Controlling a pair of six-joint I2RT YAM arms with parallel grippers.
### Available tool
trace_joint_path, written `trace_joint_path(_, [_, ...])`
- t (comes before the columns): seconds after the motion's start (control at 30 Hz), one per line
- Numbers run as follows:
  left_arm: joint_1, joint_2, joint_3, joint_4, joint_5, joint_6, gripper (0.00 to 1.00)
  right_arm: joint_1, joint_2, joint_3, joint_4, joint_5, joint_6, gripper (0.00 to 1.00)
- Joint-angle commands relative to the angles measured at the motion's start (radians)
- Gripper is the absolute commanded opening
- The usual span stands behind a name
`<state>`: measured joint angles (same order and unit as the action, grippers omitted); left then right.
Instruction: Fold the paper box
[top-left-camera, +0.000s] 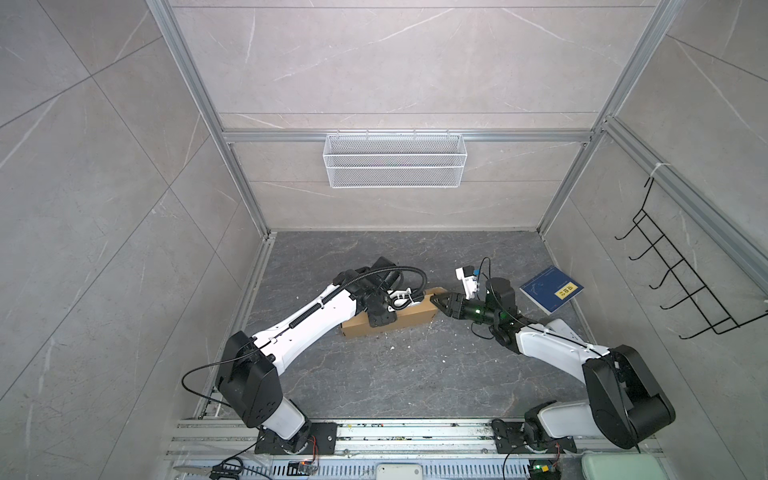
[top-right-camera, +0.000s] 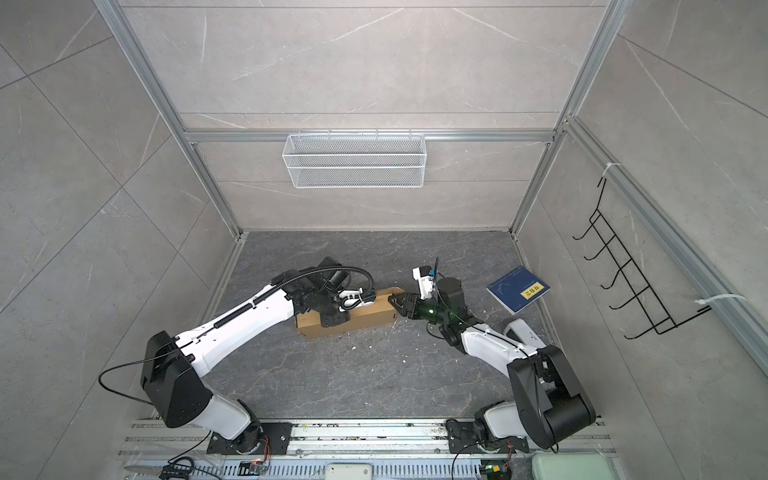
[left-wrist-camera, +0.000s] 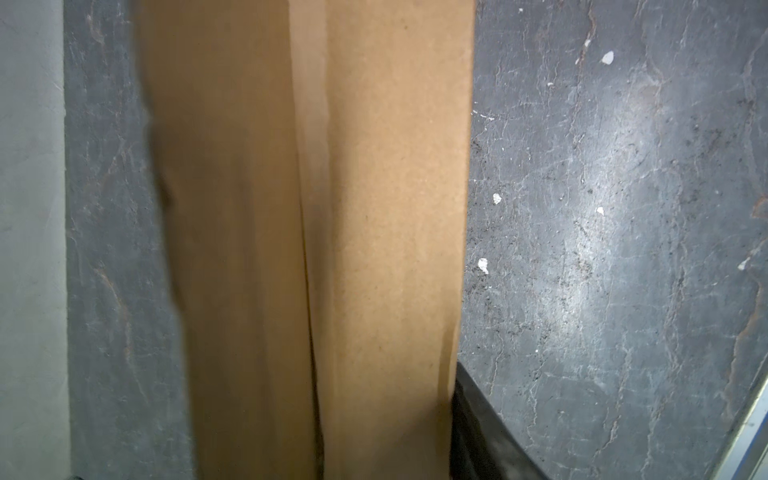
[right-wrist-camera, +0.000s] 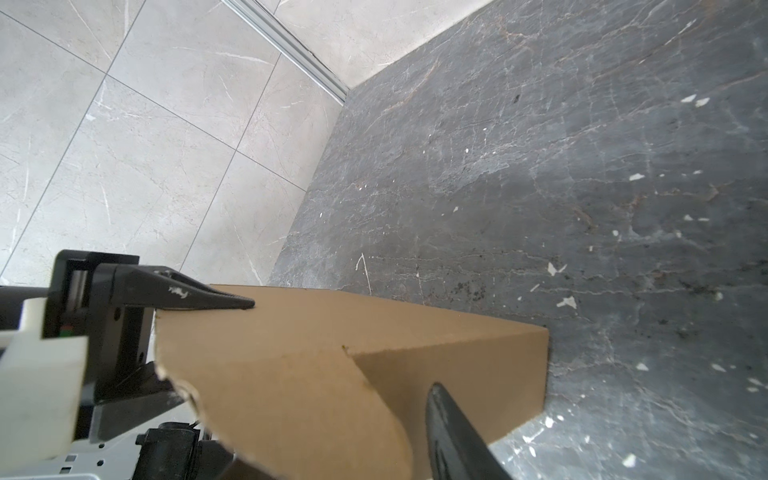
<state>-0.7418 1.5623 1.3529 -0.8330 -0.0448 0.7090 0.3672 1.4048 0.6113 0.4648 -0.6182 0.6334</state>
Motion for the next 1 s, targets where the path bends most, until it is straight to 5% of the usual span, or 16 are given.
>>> trace_joint_path(0.0, [0.013,0.044,-0.017,0.027,-0.028,0.013,0.54,0.004,0.04,-0.043,-0.1,0.036,0.013,0.48])
trace_joint_path(0.3, [0.025,0.047,-0.014,0.053,-0.02,0.017,0.53,0.004,0.022,0.006,-0.135,-0.001,0.021,0.52])
trace_joint_path(0.57, [0.045,0.054,-0.028,0.061,0.002,0.038,0.47,-0.019,-0.1,0.129,-0.401,-0.005,-0.169,0.63])
trace_joint_path(0.8, [0.062,0.043,-0.03,0.057,0.031,0.052,0.46,-0.022,-0.224,0.299,-0.868,0.286,-0.568,0.65])
trace_joint_path(0.97, [0.065,0.053,-0.029,0.064,0.045,0.054,0.46,-0.008,-0.212,0.414,-0.948,0.403,-0.717,0.65])
